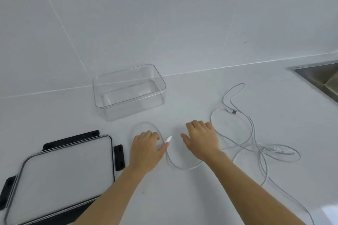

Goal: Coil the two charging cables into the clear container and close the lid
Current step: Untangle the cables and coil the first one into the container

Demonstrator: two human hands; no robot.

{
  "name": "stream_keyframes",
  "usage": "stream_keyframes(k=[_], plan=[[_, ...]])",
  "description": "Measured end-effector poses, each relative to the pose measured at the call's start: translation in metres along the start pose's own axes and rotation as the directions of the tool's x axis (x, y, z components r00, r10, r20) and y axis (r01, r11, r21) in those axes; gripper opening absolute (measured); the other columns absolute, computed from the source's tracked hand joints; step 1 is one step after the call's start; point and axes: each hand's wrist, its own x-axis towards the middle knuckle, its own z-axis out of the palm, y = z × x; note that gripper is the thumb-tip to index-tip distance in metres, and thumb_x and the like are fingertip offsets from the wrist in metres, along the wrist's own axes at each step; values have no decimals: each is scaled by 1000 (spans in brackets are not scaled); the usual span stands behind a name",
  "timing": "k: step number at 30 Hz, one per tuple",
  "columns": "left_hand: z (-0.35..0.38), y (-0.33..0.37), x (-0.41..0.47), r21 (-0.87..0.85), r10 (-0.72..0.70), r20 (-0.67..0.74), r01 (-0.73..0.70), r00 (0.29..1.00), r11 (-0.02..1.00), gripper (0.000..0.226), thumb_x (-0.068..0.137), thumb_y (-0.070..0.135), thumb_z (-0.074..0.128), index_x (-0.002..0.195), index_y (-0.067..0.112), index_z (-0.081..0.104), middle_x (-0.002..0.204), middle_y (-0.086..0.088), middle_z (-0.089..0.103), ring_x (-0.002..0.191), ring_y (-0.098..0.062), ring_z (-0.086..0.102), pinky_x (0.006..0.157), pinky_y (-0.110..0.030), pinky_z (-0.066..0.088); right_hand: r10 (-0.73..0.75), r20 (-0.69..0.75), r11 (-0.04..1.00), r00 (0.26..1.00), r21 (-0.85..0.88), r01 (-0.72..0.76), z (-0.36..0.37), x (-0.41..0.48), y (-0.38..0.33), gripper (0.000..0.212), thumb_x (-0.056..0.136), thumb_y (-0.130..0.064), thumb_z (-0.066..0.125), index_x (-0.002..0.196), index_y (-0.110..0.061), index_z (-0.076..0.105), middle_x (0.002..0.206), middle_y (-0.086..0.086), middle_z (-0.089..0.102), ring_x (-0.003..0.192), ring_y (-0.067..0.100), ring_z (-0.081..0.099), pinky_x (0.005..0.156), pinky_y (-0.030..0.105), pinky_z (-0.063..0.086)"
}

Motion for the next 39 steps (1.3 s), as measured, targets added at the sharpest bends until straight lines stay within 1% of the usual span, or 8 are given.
stream_keyframes(k=[3,6,8,15,25,30,35,39], plan=[[2,-5,-3,57,48,71,-52,996,997,28,75,42,49,66,17,56,62,5,55,61,-20,53,64,-34,46,-29,150,999,988,49,22,4,-3,-3,27,96,-32,39,101,-8,52,100,8,62,94,30,57,75,33,32],[5,-7,-4,69,60,131,-70,990,995,25,67,17,75,60,17,51,56,6,52,54,-20,51,57,-28,36,-16,196,999,980,50,6,3,-4,-4,27,97,-31,35,102,-9,49,103,8,62,94,30,57,71,32,28],[3,-5,-3,50,61,120,-68,991,996,22,77,14,70,66,16,51,62,4,52,61,-21,49,63,-28,32,-22,228,998,973,67,6,3,-3,-4,27,98,-31,35,105,-8,49,104,9,62,95,31,58,71,32,29],[-18,14,6,-364,-205,269,296,941,883,14,94,23,48,84,14,51,69,4,54,60,-13,47,57,-25,38,-39,305,965,951,257,-43,-2,2,-6,36,96,-34,38,125,-13,48,115,6,62,103,30,58,82,35,45],[-54,39,36,-738,-381,440,569,813,362,12,92,13,51,85,6,58,61,-2,48,51,-14,38,52,-26,36,-89,338,761,937,630,-156,-15,8,-13,31,90,-29,54,117,-14,58,104,3,67,97,19,60,88,33,48],[-67,55,48,-847,-309,508,531,804,-12,14,94,5,45,82,5,51,61,-4,43,46,-13,37,49,-25,36,-176,363,633,915,754,-177,-23,10,-17,32,84,-31,64,114,-20,60,114,-2,61,102,11,53,80,15,38],[-77,63,59,-795,-248,563,434,789,-424,19,95,8,43,77,9,48,59,-1,43,46,-10,38,50,-22,38,-227,319,543,920,826,-152,-43,9,-22,33,87,-30,61,119,-24,55,119,-10,56,91,-37,26,95,22,20],[-85,64,66,-718,-213,549,326,808,-615,21,96,10,41,76,10,48,57,1,46,47,-9,42,58,-22,39,-257,328,433,909,880,-195,-54,14,-19,24,90,-28,58,114,-23,60,116,-16,56,78,-44,18,97,26,14]])
